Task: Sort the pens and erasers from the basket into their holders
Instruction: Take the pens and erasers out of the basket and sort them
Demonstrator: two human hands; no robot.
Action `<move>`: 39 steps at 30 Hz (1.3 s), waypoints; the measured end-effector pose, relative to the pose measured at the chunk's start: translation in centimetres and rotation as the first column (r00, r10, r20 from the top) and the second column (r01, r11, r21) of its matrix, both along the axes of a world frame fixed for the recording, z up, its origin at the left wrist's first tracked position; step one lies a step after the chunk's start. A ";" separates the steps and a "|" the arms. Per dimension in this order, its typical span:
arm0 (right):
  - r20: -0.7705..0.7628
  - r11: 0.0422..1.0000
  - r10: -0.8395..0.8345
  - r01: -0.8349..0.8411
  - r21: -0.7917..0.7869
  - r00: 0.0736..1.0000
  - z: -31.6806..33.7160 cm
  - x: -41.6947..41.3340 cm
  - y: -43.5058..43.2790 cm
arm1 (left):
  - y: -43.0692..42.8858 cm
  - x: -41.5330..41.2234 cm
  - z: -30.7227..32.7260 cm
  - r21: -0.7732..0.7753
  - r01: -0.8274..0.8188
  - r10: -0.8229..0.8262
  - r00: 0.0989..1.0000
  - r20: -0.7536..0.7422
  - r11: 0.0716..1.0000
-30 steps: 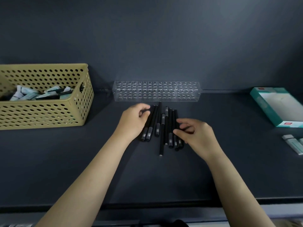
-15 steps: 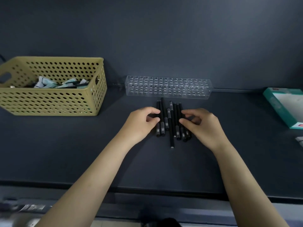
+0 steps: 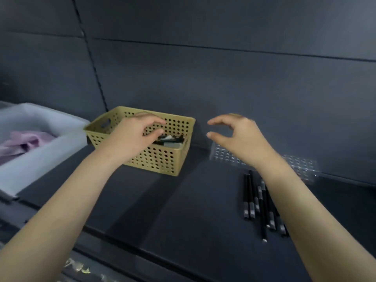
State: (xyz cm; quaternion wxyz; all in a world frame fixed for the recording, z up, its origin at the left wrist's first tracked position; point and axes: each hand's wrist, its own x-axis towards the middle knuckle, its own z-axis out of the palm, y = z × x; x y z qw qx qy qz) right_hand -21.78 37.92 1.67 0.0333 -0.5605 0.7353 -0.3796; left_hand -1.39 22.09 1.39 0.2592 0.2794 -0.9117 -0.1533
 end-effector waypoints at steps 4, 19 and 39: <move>-0.030 0.992 0.074 -0.071 0.109 0.997 0.7 2.4 -6.4 | -6.7 2.9 0.2 0.023 -0.014 0.011 0.994 0.109 1.000; 0.076 0.821 0.135 -0.154 0.549 0.988 -3.1 8.6 -26.2 | -21.6 5.4 -4.0 0.339 -0.044 -0.004 0.990 0.139 0.940; -0.015 0.817 -0.002 0.010 0.576 1.000 -6.8 12.1 -27.9 | -19.7 8.0 -5.3 0.454 0.074 -0.011 0.990 -0.141 0.888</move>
